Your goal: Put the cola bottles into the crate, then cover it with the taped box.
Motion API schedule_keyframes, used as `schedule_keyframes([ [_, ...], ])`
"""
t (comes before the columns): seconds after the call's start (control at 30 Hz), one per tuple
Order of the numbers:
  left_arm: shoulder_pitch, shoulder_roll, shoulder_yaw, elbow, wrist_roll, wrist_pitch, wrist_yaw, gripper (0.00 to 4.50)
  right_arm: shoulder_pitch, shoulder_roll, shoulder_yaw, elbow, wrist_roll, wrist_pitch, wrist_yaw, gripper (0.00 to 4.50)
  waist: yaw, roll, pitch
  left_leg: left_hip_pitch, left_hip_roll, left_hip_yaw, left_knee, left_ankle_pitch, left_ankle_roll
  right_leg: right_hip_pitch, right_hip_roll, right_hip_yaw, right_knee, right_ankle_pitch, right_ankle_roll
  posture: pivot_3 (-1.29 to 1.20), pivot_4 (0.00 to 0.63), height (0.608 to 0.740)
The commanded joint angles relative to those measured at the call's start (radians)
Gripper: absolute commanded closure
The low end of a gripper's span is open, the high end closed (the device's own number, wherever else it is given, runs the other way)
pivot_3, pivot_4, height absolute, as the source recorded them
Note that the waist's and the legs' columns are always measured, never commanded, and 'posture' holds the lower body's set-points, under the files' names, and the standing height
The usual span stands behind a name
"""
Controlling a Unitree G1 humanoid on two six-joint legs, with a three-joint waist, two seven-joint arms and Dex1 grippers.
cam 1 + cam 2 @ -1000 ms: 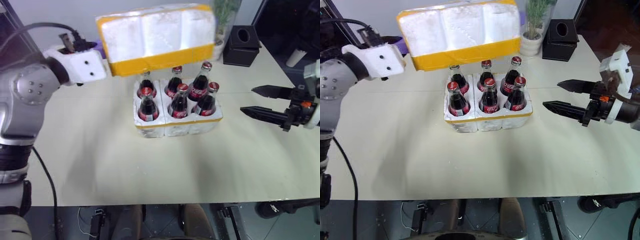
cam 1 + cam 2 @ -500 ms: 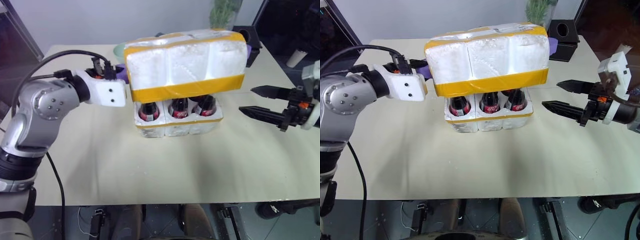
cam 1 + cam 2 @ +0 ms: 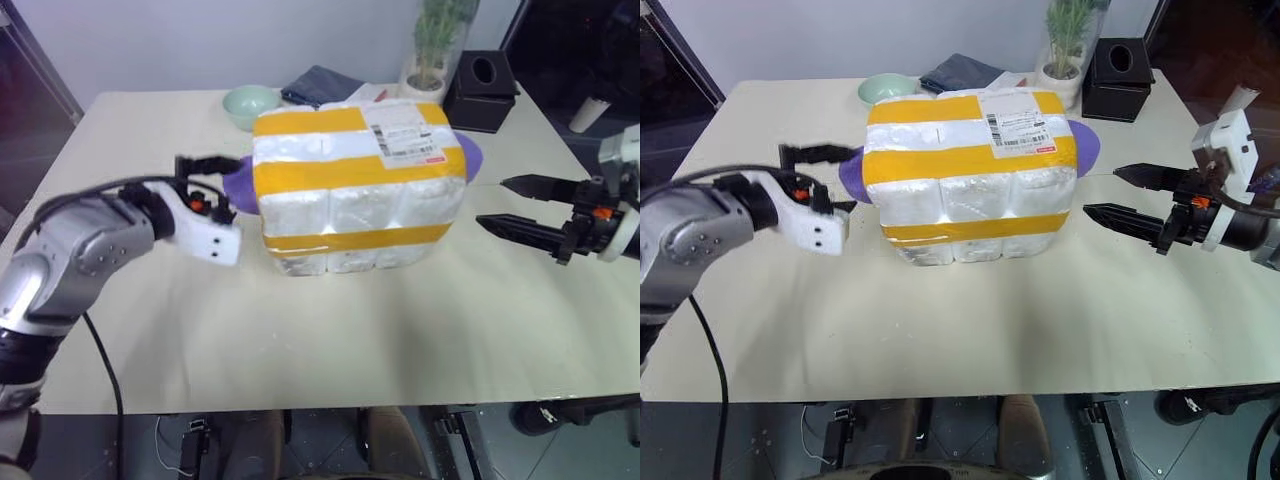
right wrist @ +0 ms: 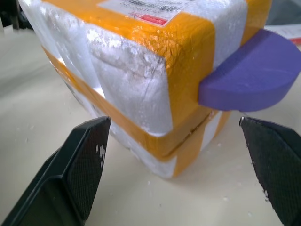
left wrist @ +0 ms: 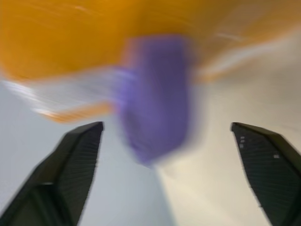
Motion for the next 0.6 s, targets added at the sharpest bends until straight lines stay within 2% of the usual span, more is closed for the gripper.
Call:
schedule_keyframes([
  [0.03, 0.128, 0.053, 0.121, -0.059, -0.140, 0.025, -0.094, 0.03, -0.004, -0.015, -0.038, -0.013, 0.006, -0.016, 0.011, 0.00, -0.002, 0.000, 0.000, 0.000, 0.000, 0.000, 0.000, 0.000, 0.000, 0.000, 0.000, 0.000, 0.000, 0.000, 0.000, 0.00, 0.150, 0.740],
  [0.2, 0.293, 0.061, 0.287, -0.110, -0.476, 0.332, -0.304, 0.03, 0.015, -0.029, -0.044, -0.006, -0.007, -0.020, 0.029, 0.00, -0.002, 0.002, -0.001, 0.001, 0.000, 0.001, -0.001, 0.000, 0.000, 0.000, 0.000, 0.000, 0.001, 0.000, 0.000, 0.00, 0.150, 0.740],
  [0.33, 0.215, 0.083, 0.322, 0.002, -0.585, 0.371, -0.368, 0.03, -0.002, -0.033, -0.028, 0.018, -0.018, -0.028, 0.039, 0.00, 0.009, 0.002, -0.001, 0.001, 0.001, 0.000, 0.001, 0.000, 0.000, 0.001, 0.001, 0.000, 0.001, 0.000, 0.000, 0.00, 0.150, 0.740],
  [0.4, 0.164, 0.079, 0.339, 0.015, -0.687, 0.487, -0.403, 0.03, -0.012, -0.035, -0.019, 0.025, -0.027, -0.031, 0.043, 0.00, 0.006, 0.002, -0.001, 0.000, 0.001, 0.000, 0.003, 0.000, 0.000, 0.002, 0.001, 0.000, 0.000, 0.000, -0.001, 0.00, 0.150, 0.740],
  [0.47, 0.134, 0.090, 0.382, 0.016, -0.834, 0.639, -0.467, 0.03, -0.011, -0.044, -0.019, 0.030, -0.029, -0.032, 0.060, 0.00, 0.001, 0.002, -0.001, 0.000, 0.001, 0.000, 0.005, 0.000, 0.000, 0.003, 0.001, 0.000, 0.000, 0.000, 0.000, 0.00, 0.150, 0.740],
  [0.6, 0.049, 0.148, 0.507, 0.075, -1.233, 1.095, -0.590, 0.03, 0.008, -0.081, -0.038, 0.043, -0.023, -0.029, 0.125, 0.00, -0.006, 0.002, 0.000, 0.000, 0.001, 0.000, 0.004, 0.000, 0.000, 0.001, 0.001, 0.000, 0.002, 0.000, 0.000, 0.00, 0.150, 0.740],
])
